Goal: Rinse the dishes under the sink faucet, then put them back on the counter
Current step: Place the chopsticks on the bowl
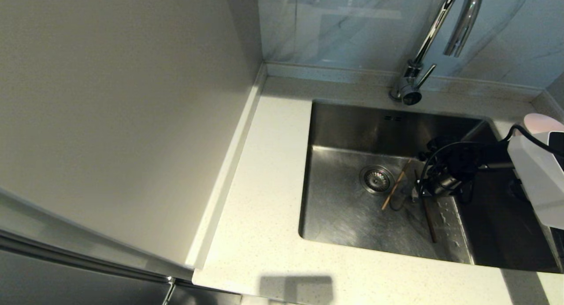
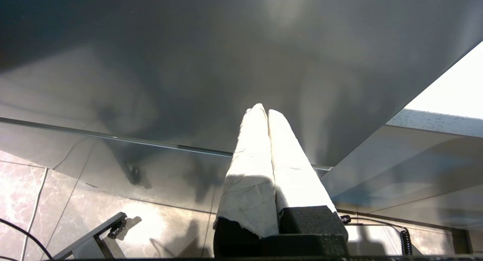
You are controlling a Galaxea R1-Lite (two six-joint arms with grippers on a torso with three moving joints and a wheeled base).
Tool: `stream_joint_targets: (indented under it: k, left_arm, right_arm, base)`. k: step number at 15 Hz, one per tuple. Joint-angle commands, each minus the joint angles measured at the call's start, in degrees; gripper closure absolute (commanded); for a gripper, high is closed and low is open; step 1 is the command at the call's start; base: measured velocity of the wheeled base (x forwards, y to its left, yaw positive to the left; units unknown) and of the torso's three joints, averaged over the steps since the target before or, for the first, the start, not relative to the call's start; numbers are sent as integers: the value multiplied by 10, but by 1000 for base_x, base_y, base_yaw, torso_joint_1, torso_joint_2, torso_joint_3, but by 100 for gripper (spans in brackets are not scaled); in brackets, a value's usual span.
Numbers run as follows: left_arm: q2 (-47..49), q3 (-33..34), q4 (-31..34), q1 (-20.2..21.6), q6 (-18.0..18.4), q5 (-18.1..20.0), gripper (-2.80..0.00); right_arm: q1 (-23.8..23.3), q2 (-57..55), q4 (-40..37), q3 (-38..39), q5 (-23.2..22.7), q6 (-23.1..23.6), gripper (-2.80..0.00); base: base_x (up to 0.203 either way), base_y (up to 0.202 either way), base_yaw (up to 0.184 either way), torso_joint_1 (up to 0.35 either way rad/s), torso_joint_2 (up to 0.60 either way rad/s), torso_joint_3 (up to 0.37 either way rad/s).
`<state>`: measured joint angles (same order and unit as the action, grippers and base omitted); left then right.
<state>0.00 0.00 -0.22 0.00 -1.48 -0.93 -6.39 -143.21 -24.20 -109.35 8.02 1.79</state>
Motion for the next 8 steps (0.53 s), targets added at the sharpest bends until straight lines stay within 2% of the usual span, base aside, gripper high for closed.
stream_joint_targets:
  k: [1,8]
  left_arm:
    - [-2,0,0,0,0,0,0]
    - [-2,0,0,0,0,0,0]
  right_arm:
    - [1,-6,-1,-2,1,1,0]
    - [1,-16,-1,1,1,0,0]
  base:
    - [0,0,0,0,0,0]
    - [0,0,0,0,0,0]
